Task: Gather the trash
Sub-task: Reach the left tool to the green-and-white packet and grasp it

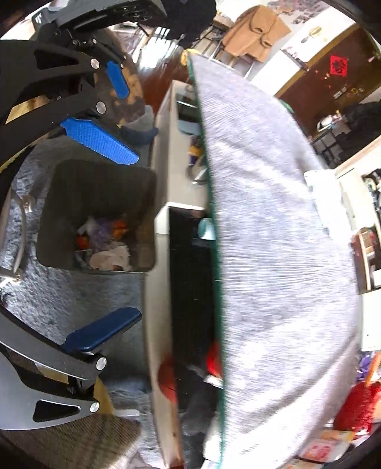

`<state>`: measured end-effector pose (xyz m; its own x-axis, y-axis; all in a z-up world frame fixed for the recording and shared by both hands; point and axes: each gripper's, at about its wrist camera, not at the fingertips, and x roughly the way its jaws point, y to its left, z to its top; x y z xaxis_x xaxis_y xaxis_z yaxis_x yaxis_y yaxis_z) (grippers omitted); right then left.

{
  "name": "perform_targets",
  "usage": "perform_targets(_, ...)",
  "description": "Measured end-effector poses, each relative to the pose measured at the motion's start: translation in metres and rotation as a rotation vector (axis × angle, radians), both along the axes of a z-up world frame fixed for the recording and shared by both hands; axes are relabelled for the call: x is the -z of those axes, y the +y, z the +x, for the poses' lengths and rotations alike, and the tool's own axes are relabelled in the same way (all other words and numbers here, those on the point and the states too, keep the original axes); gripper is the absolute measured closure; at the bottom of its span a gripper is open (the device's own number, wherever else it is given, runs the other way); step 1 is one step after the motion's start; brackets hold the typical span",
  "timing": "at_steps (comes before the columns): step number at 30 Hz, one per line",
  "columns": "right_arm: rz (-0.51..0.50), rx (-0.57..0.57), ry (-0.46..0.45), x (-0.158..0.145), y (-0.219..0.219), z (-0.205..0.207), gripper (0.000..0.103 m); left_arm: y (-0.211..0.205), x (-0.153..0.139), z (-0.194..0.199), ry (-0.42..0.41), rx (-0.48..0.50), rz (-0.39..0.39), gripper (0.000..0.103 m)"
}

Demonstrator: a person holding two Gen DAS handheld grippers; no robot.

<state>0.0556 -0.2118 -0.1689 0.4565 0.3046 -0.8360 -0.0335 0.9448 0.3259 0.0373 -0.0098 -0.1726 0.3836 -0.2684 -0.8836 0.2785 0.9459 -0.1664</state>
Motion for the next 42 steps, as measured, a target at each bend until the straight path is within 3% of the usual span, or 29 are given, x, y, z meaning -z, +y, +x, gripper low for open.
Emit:
perform_targets(12,-0.043,0.022,-0.07,-0.05,-0.016,0.063,0.004,0.0,-0.062,0.067,-0.087,-0.023,0.0,0.008)
perform_targets(24,-0.061,0.047,-0.084,-0.064,-0.027,0.162,0.004,-0.004,-0.095,0.177,-0.162,-0.022,0.053,0.009)
perform_targets(33,-0.053,0.104,-0.101,-0.059,-0.035,0.22,0.004,-0.017,-0.076,0.254,-0.146,0.0,0.055,0.024)
perform_targets(42,-0.134,0.142,-0.126,-0.047,-0.032,0.252,0.004,-0.031,-0.052,0.296,-0.144,0.004,0.032,0.028)
